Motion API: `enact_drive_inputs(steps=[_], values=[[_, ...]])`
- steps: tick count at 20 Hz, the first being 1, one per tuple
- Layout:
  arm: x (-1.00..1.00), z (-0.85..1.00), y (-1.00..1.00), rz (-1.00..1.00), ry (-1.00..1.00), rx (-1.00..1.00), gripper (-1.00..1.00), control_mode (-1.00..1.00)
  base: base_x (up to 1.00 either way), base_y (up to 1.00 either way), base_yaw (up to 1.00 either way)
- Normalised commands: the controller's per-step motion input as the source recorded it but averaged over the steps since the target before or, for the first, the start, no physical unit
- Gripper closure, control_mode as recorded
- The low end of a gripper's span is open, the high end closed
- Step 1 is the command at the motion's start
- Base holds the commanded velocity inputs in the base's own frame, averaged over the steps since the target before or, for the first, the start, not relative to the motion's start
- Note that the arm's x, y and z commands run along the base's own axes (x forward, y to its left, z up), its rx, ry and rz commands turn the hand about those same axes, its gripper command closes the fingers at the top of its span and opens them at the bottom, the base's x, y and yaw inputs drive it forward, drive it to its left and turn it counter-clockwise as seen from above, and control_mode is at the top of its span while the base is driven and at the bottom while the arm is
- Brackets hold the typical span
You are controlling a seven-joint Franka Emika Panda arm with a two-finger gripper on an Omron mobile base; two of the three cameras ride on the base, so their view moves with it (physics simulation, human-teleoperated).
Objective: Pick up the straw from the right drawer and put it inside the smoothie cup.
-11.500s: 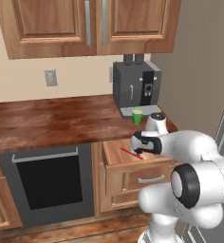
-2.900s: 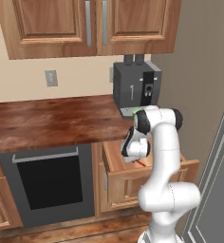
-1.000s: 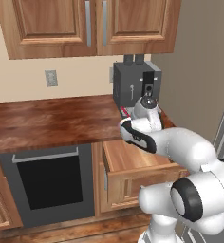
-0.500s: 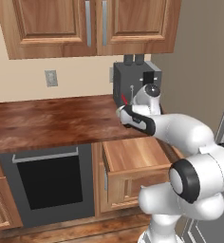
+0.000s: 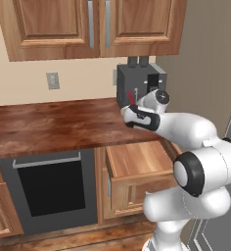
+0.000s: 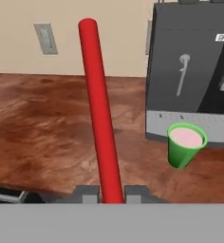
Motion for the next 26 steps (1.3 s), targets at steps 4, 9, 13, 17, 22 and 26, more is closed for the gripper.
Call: enact_drive_inputs(steps=[4,9,13,17,22,26], values=[[0.29,0.00,-0.01,-0.13,-0.15,0.00,1.00,-1.00,0.00,0.00,0.00],[0.15,0.09,-0.10,-0.10,-0.02,0.00,1.00,-1.00,0.00,0.00,0.00],[0.00,0.31,-0.12,-0.02,0.09,-0.06,1.00,-1.00,0.00,0.00,0.00],[0.00,0.39,-0.09,0.04,0.12,-0.22,1.00,-1.00,0.00,0.00,0.00],[0.00,0.33,-0.07,0.15,0.16,-0.32,1.00,-1.00,0.00,0.00,0.00],[0.00,0.06,0.00,0.28,0.18,-0.40,1.00,-1.00,0.00,0.00,0.00]])
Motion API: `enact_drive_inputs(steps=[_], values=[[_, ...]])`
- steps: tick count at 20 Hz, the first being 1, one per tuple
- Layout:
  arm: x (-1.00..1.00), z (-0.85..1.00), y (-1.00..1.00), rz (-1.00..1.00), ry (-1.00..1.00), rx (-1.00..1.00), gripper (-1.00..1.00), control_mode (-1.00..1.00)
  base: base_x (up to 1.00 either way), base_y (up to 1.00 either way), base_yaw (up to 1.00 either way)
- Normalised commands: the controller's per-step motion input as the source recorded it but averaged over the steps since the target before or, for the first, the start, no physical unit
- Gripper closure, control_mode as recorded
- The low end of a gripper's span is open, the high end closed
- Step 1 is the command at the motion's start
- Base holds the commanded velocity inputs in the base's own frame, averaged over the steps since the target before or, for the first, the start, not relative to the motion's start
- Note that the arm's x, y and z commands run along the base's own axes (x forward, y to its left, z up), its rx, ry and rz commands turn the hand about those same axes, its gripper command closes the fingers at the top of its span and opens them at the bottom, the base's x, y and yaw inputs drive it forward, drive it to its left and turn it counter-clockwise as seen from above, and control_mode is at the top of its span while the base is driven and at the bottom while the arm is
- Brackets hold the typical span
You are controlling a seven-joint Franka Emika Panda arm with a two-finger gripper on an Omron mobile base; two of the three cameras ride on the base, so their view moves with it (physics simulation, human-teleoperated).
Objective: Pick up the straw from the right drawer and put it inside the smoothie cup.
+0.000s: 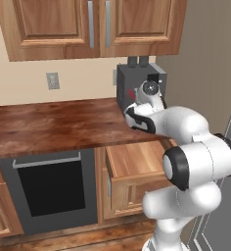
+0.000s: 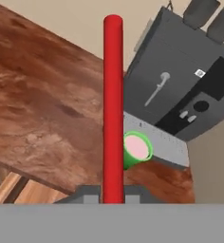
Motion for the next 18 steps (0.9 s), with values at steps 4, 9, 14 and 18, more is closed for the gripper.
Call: enact_drive_inputs(steps=[4,9,14,18], values=[[0.00,0.00,0.00,0.35,0.15,-0.42,1.00,-1.00,0.00,0.00,0.00],[0.00,-0.03,-0.09,0.40,0.19,-0.46,1.00,-1.00,0.00,0.00,0.00],[0.00,-0.18,-0.19,0.38,0.24,-0.51,1.00,-1.00,0.00,0.00,0.00],[0.01,-0.15,-0.07,0.33,0.28,-0.58,1.00,-1.00,0.00,0.00,0.00]])
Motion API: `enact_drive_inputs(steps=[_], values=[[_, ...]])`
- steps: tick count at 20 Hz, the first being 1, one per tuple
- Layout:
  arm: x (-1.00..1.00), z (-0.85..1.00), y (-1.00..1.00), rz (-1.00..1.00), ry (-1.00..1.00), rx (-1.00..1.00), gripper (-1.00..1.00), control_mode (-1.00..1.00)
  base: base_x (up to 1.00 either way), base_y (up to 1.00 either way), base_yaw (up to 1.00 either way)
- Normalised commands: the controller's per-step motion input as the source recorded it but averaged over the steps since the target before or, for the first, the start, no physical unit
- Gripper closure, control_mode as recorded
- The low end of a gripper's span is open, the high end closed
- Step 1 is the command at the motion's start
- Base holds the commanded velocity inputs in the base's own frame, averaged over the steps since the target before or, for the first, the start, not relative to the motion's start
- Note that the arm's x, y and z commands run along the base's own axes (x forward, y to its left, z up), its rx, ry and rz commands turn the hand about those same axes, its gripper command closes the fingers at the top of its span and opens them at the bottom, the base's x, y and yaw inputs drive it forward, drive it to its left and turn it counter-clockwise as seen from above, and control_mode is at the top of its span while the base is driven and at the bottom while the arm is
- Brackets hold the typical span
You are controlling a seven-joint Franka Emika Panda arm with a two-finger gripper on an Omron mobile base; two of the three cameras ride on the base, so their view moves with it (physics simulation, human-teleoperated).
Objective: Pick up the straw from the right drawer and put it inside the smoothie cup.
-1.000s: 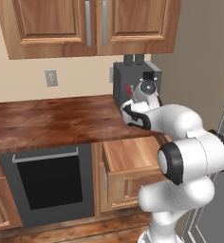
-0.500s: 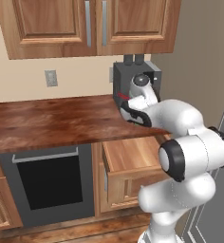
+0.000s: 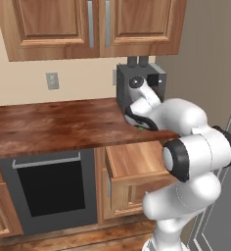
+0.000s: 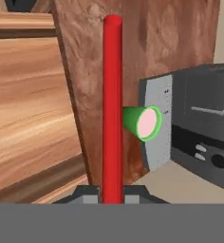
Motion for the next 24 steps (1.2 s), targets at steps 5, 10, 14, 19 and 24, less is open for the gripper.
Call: enact_drive_inputs(steps=[5,10,14,19,24], values=[[0.01,-0.01,0.00,0.23,0.30,-0.61,1.00,-1.00,0.00,0.00,0.00],[0.08,0.00,-0.02,0.10,0.30,-0.56,1.00,-1.00,0.00,0.00,0.00],[0.17,0.00,-0.02,0.02,0.32,-0.53,1.00,-1.00,0.00,0.00,0.00],[0.27,0.00,0.00,0.00,0.36,-0.48,1.00,-1.00,0.00,0.00,0.00],[0.50,0.00,0.00,0.00,0.27,-0.22,1.00,-1.00,0.00,0.00,0.00]])
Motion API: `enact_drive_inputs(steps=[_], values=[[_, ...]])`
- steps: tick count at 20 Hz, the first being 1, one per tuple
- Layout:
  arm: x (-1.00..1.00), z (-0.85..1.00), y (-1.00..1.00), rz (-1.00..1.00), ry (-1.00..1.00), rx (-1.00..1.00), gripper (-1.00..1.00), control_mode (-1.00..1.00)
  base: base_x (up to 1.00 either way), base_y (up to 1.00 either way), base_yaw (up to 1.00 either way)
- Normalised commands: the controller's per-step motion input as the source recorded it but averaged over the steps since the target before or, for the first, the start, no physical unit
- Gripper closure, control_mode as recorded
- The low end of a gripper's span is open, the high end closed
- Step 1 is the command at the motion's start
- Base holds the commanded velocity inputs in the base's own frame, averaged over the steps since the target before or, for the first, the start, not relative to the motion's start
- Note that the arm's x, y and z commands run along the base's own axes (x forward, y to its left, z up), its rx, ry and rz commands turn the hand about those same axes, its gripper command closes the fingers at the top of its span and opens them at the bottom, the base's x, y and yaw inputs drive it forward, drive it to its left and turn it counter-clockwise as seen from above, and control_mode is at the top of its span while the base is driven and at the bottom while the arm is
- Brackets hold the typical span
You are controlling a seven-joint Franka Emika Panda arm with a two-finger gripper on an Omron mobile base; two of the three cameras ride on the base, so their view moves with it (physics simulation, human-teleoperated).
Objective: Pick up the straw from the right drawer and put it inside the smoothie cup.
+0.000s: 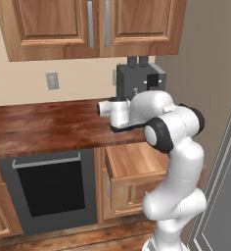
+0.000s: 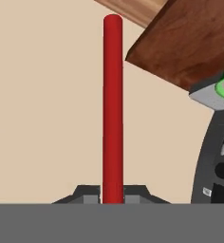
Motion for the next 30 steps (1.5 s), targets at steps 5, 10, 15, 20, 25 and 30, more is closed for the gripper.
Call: enact_drive_inputs(steps=[5,10,15,20,25,30], values=[[0.45,0.00,-0.01,0.00,0.09,-0.04,1.00,-1.00,0.00,0.00,0.00],[0.45,0.00,-0.05,0.00,0.00,0.00,1.00,-1.00,0.00,0.00,0.00],[0.44,0.00,-0.17,0.00,0.00,0.00,1.00,-1.00,0.00,0.00,0.00],[0.37,0.00,-0.28,0.00,0.00,0.00,1.00,-1.00,0.00,0.00,0.00],[0.34,-0.02,-0.21,0.00,0.00,0.00,1.00,-1.00,0.00,0.00,0.00],[0.25,-0.11,-0.03,0.00,0.00,0.00,1.00,-1.00,0.00,0.00,0.00]])
